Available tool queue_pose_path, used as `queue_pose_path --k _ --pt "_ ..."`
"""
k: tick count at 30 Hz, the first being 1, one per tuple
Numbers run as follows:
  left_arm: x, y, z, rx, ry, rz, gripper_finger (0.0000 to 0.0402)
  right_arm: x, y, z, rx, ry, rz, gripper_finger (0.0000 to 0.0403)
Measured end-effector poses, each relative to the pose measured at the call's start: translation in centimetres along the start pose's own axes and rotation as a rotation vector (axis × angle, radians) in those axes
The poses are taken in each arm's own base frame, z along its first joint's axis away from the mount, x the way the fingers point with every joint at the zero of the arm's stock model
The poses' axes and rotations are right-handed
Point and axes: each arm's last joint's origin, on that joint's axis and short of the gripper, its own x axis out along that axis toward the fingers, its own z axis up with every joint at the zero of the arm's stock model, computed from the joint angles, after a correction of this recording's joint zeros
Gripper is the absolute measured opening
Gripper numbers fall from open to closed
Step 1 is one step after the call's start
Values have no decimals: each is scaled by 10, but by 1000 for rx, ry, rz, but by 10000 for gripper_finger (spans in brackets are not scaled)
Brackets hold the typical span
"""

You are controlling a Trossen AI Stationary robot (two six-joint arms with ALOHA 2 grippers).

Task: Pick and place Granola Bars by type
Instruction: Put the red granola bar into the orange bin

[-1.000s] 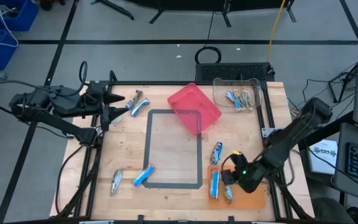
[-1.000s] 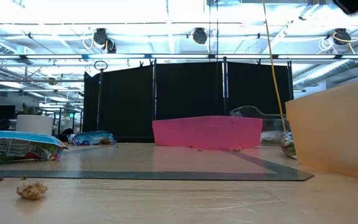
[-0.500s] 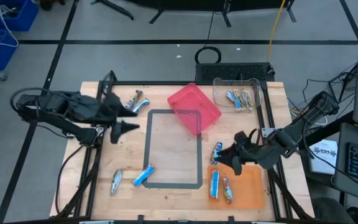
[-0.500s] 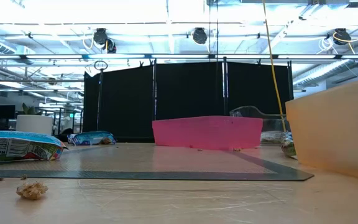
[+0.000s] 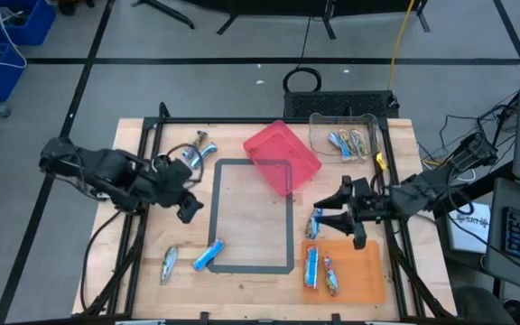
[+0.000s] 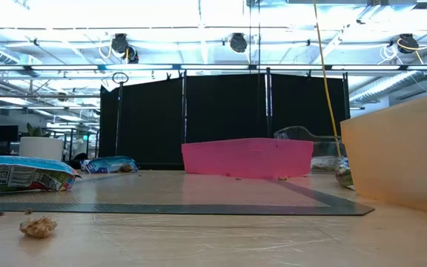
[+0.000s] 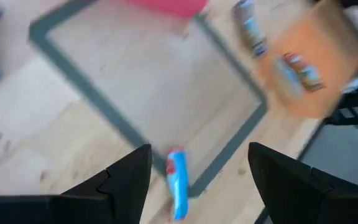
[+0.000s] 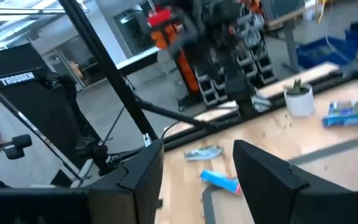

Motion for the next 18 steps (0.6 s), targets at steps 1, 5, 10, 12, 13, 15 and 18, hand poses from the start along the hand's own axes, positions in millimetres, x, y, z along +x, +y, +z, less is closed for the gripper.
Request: queue_pose_path --k 1,5,10,12,13,15,18 --pt "4 -2 -2 -16 20 24 269 -1 -1 2 -9 -11 1 187" --pt "19 -11 -12 -29 93 72 269 -4 -2 12 -39 -53 53 187" --pt "41 -23 -25 0 188 162 269 -6 -3 22 -95 -100 134 188" --pt "51 -26 -31 10 229 218 269 -5 -3 25 -113 -117 156 188" --pt "56 -27 -33 11 252 240 269 -5 -3 26 -122 -121 168 188" --pt "65 -31 -39 24 294 275 269 -4 -5 27 -125 -118 189 188" --pt "78 -37 -47 43 340 308 269 -3 -6 28 -128 -109 214 188"
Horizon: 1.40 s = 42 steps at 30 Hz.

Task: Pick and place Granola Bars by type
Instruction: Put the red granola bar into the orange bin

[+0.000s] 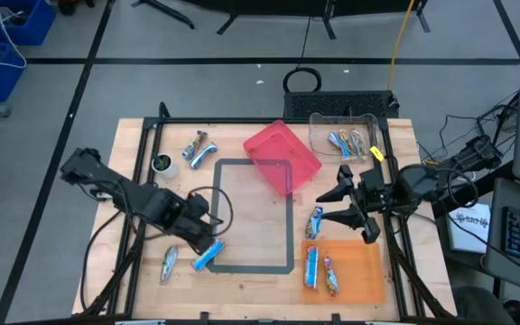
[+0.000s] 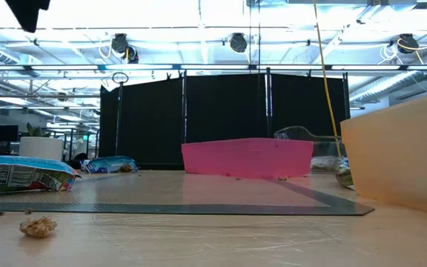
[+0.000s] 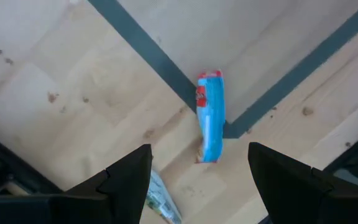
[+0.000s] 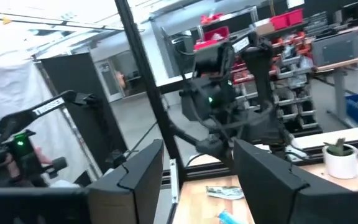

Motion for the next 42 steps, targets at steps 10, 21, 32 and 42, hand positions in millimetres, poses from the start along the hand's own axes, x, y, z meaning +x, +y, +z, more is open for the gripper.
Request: queue_pose_path --k 10,21,32,42 --pt "43 -29 -14 13 128 126 323 0 0 0 -33 3 -2 188" --pt "92 -53 -30 59 124 281 325 0 3 -1 -33 30 100 188" --pt "143 -60 -36 66 191 240 336 0 3 0 15 27 101 187" --pt "171 -54 -48 75 245 157 335 0 4 2 38 1 109 187"
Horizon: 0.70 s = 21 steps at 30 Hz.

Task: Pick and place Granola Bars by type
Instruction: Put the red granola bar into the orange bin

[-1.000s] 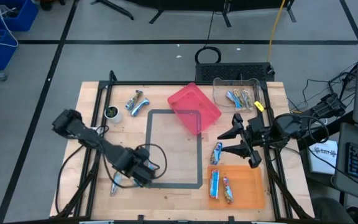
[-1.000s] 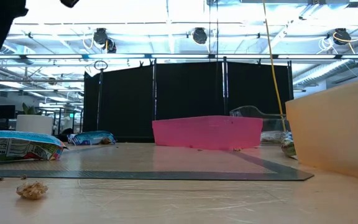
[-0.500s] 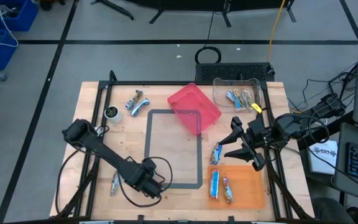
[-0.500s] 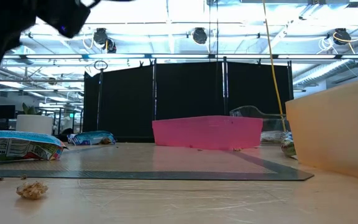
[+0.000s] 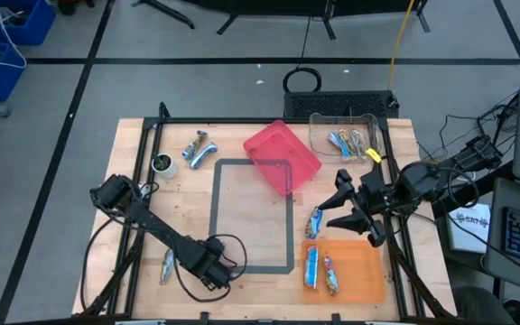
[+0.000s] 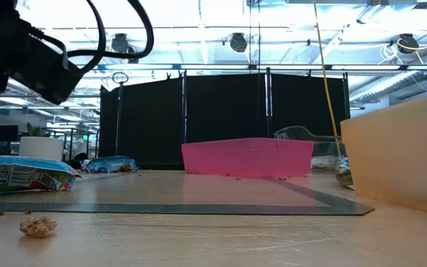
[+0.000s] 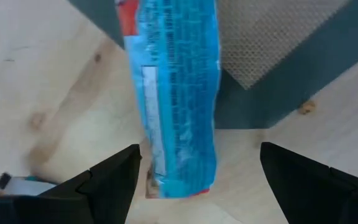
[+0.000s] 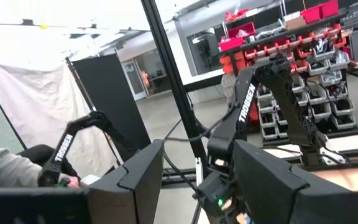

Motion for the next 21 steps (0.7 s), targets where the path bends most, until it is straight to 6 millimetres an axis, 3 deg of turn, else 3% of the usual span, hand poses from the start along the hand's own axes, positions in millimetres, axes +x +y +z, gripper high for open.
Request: queue_pose_path --k 11,14,21 --pt "0 0 1 32 -25 7 328 0 1 4 3 -37 12 187" --pt "0 1 1 31 -25 7 294 0 1 4 4 -41 14 187" --pt "0 1 1 30 -20 16 170 0 2 5 6 -47 15 187"
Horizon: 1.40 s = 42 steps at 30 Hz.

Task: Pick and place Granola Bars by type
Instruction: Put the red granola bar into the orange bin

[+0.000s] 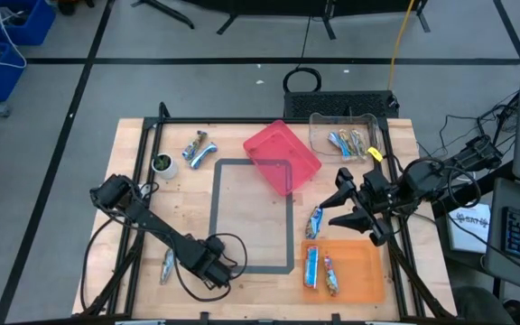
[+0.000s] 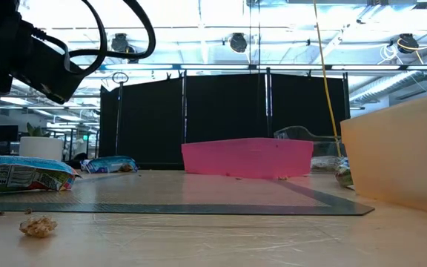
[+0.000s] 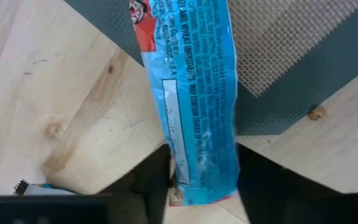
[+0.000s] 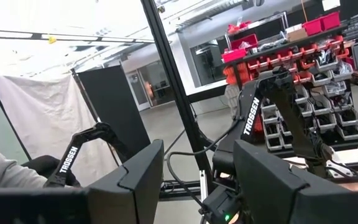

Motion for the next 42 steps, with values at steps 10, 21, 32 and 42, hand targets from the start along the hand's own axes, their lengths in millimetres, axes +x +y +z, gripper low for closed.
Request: queue_pose_path --k 10,21,32,42 --pt "0 1 -1 -11 33 0 31 0 0 0 4 4 -4 187" --pt "-41 26 -8 -126 -98 16 22 0 -2 -1 21 -1 -51 187" --pt "-131 77 -17 -199 -608 -273 20 4 -14 2 -13 -44 -157 188" --pt "-184 90 -4 37 -1010 -445 18 17 -13 30 -87 11 -265 188"
